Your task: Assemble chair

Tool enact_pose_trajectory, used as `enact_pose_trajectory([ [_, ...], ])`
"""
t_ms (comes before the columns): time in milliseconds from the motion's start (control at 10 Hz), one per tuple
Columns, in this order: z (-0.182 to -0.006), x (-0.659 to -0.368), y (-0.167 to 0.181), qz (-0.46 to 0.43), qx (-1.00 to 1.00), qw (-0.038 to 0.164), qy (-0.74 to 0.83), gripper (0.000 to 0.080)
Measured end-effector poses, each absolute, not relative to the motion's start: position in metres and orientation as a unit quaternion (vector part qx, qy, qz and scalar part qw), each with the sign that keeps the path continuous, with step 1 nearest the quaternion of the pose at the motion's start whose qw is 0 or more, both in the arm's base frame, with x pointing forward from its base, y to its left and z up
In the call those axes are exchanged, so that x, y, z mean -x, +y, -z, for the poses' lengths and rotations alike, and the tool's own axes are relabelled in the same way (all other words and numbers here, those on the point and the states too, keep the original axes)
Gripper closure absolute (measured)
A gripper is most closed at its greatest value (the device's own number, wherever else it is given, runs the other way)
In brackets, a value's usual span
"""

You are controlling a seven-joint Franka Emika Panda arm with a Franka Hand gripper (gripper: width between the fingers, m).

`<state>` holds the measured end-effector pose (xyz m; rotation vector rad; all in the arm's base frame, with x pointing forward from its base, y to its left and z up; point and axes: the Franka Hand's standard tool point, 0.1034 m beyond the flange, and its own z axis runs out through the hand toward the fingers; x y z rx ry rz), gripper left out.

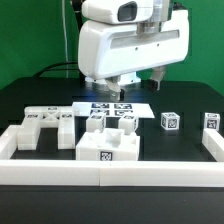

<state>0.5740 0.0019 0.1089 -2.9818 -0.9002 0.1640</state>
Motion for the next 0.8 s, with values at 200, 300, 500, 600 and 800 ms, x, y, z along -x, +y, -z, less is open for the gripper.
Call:
enact_pose_trajectory([
  [200, -0.106, -0.573, -0.001, -0.055, 0.980, 0.003, -0.193, 0.0150],
  [300, -0.098, -0.574, -0.005, -0.055, 0.985, 0.002, -0.165, 0.0150],
  [500, -0.087, -0.582, -0.007, -0.037, 0.996, 0.011, -0.086, 0.0150],
  [600, -0.083, -0.590, -0.007, -0.013, 0.999, 0.015, -0.048, 0.0150],
  [800, -0.082, -0.588, -0.002, -0.018, 0.999, 0.022, 0.016, 0.0150],
])
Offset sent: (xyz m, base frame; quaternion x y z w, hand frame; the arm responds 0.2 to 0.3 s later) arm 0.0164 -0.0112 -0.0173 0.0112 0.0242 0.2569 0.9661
